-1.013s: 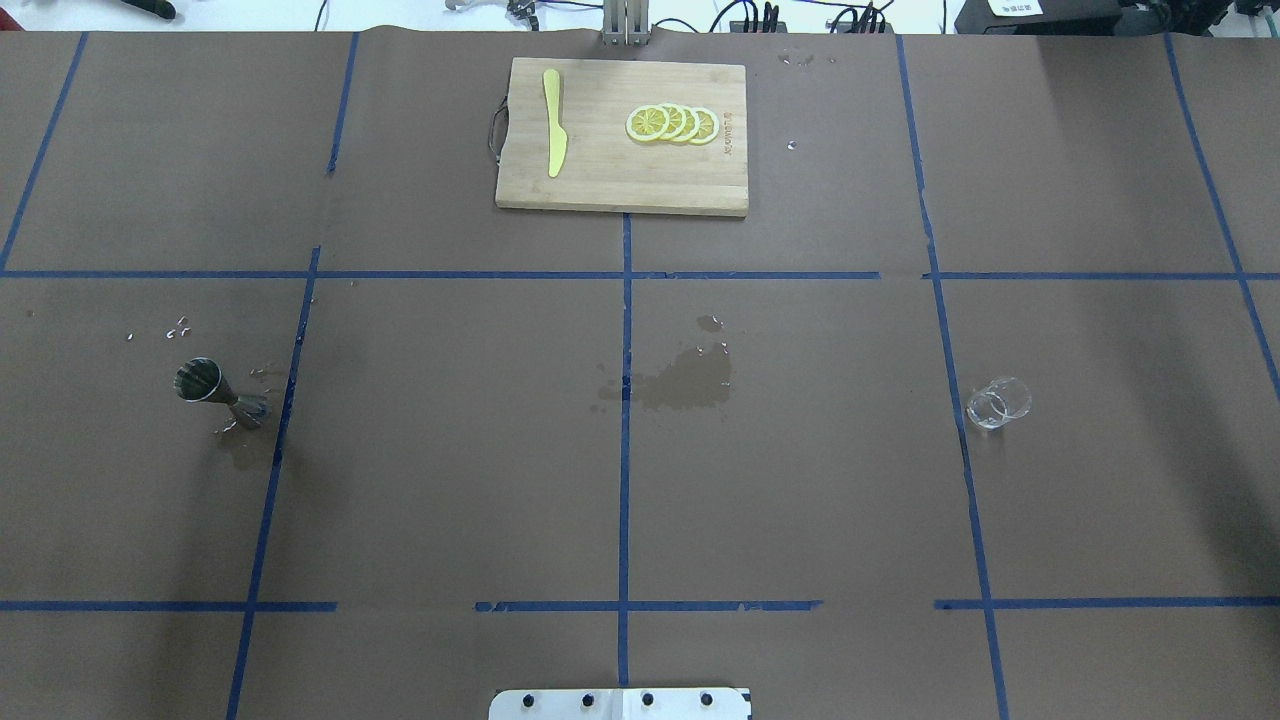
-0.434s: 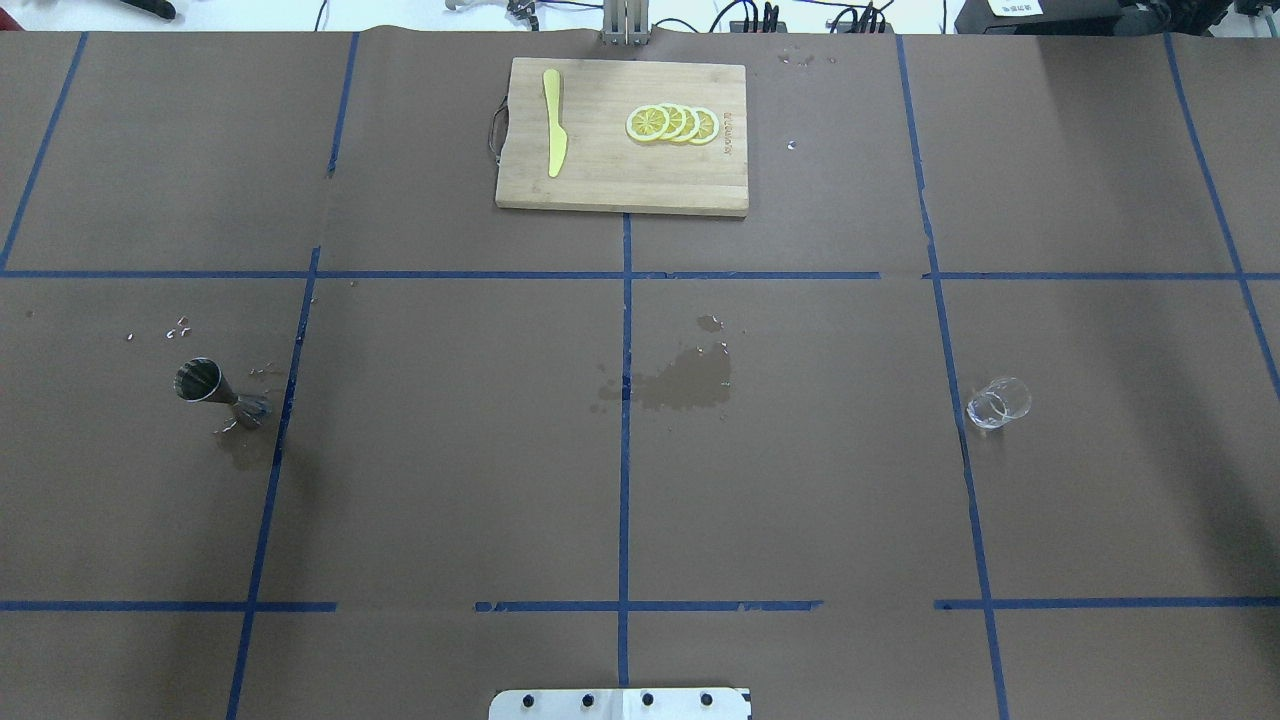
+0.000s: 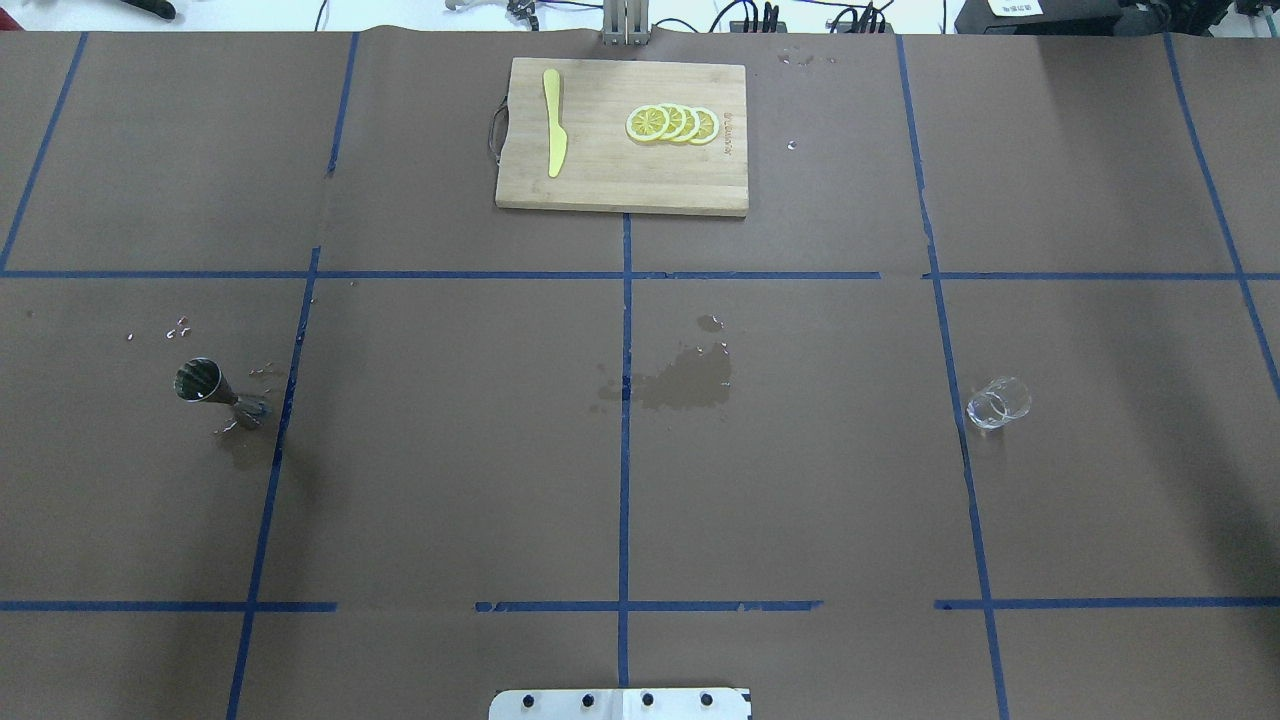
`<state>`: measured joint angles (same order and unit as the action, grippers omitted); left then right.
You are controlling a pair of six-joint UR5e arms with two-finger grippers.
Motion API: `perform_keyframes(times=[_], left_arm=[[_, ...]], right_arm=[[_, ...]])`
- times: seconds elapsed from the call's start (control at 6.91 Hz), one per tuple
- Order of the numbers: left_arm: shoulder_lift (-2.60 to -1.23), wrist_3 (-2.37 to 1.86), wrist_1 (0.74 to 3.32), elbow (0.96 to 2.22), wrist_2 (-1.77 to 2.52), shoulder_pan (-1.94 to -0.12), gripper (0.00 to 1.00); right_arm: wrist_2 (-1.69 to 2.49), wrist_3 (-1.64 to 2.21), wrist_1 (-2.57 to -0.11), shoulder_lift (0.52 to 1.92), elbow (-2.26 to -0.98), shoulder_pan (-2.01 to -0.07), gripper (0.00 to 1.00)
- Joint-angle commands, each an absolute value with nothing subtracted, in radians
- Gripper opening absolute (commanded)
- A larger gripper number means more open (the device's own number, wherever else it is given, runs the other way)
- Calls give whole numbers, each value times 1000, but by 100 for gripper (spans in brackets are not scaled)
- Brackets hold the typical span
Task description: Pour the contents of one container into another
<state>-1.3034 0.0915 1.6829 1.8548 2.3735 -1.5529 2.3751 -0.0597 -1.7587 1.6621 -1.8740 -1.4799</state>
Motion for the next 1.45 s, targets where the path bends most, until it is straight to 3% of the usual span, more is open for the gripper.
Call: perform_keyframes(times=[0.0, 1.3], left_arm=[[-1304, 91, 1686, 1853, 2376, -1552, 100], [-1305, 87, 1779, 1833, 2345, -1545, 100]], right_arm=[[2388, -54, -1755, 1663, -1874, -1479, 100], [2376, -114, -1657, 1721, -1839, -1477, 100]])
